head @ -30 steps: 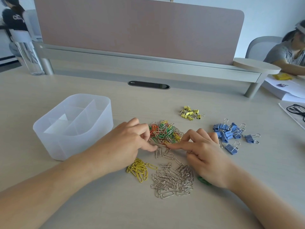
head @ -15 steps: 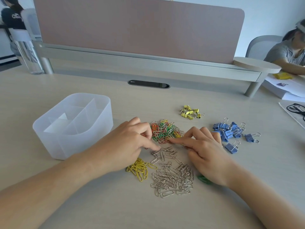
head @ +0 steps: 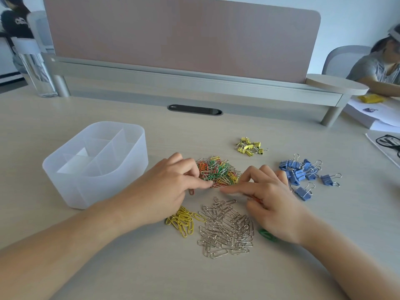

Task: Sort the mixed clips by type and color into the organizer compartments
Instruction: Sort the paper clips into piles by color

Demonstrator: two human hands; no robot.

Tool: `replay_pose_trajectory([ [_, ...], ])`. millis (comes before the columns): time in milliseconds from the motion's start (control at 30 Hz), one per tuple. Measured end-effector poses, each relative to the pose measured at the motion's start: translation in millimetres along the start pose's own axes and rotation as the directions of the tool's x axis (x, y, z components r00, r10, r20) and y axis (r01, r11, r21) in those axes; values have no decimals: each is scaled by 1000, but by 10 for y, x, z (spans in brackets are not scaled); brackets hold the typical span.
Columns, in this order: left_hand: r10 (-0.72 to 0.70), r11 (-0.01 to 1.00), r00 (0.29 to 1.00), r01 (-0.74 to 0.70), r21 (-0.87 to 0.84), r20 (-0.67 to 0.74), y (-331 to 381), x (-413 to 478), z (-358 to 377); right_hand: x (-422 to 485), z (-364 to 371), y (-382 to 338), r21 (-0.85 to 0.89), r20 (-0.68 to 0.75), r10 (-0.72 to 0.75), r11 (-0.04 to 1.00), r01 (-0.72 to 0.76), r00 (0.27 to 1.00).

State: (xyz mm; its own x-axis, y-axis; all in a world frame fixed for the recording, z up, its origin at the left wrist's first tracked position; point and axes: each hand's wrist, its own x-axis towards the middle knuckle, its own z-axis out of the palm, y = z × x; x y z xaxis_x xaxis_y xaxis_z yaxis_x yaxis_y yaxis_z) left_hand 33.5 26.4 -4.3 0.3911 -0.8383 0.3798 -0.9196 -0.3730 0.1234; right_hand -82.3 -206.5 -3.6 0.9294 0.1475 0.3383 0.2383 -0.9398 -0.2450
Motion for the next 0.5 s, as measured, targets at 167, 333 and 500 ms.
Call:
replay_pose_trajectory([
  [167,-5,997,998,0,71,62,-5,-10,50,0,24,22,-28,32,57,998,-56,998],
  [333,43,997,999,-45,62,33,34,-8,21,1,12,27,-15,15,84,996,-83,996],
  [500,30,996,1000,-30,89,1,22,-13,32,-5,1,-5,-34,45,26,999,-25,999],
])
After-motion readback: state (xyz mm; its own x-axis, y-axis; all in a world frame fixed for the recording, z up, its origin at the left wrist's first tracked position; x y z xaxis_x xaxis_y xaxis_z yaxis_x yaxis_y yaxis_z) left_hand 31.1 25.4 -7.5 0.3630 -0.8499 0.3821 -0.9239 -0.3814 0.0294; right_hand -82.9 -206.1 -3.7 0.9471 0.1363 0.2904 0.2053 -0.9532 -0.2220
